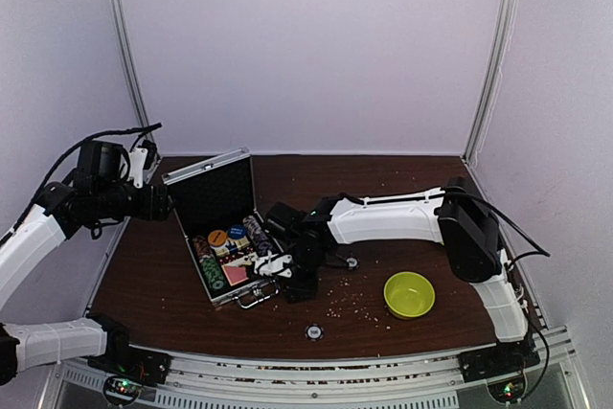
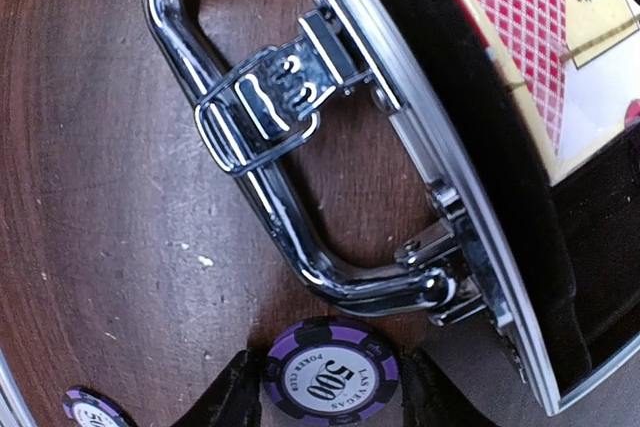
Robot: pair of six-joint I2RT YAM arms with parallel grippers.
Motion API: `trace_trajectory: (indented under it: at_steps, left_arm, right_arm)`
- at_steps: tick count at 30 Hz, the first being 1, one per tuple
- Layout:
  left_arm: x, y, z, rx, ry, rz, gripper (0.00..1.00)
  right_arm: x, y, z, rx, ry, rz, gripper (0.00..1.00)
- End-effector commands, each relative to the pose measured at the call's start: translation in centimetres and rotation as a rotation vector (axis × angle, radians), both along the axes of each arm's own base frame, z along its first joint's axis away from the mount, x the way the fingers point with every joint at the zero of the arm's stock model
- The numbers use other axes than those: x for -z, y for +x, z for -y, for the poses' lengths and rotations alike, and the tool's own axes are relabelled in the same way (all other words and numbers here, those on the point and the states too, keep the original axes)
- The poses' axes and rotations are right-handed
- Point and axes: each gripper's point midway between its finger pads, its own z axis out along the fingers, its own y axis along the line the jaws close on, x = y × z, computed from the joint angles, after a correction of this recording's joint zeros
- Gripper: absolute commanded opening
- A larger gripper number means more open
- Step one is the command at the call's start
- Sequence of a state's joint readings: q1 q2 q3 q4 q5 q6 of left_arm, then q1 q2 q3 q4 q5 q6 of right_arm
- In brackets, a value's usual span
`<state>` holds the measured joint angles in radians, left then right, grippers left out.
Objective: Pack up texas hold em set
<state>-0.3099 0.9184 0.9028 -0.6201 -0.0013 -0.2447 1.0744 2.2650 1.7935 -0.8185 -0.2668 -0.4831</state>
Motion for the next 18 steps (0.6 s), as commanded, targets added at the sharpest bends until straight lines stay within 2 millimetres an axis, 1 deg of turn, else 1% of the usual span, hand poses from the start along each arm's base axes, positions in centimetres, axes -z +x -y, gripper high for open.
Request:
trace_trajectory:
  at_steps: [1,5,7,10,11,18]
  left_arm:
    - [-0.4,0.7,0.0,0.002,-0.009,0.033,0.79]
    - [-0.3,0.8,-0.2,-0.005,-0.009,0.029,0.79]
    - [-0.3,0.8,-0.3,-0.006,-0.009,0.028,0.79]
    - [-0.1,0.9,-0.4,-0.009,-0.007,0.021,0.79]
    - [0.0,0.9,-0.3,-0.008,-0.007,0.019,0.79]
    - [0.2,1.0,-0.5,-0.013,-0.008,0.012,0.79]
  right_arm:
    - [1.4,-0.3,1.1,-0.014,-0.070,0.040,0.46]
    - [1.6,-0.1,1.2,-0.028,-0.089,0.098,0.45]
    - [1.8,-0.2,1.3,-0.038,-0.102,0.114,0.42]
    - [1.3,-0.4,1.3,-0.036,-0.099,0.118,0.37]
    - [0.8,-0.5,1.3,-0.032,-0.090,0.117,0.36]
    - [-5.5,-1.0,1.2,-0.035,0.017,0.144,0.34]
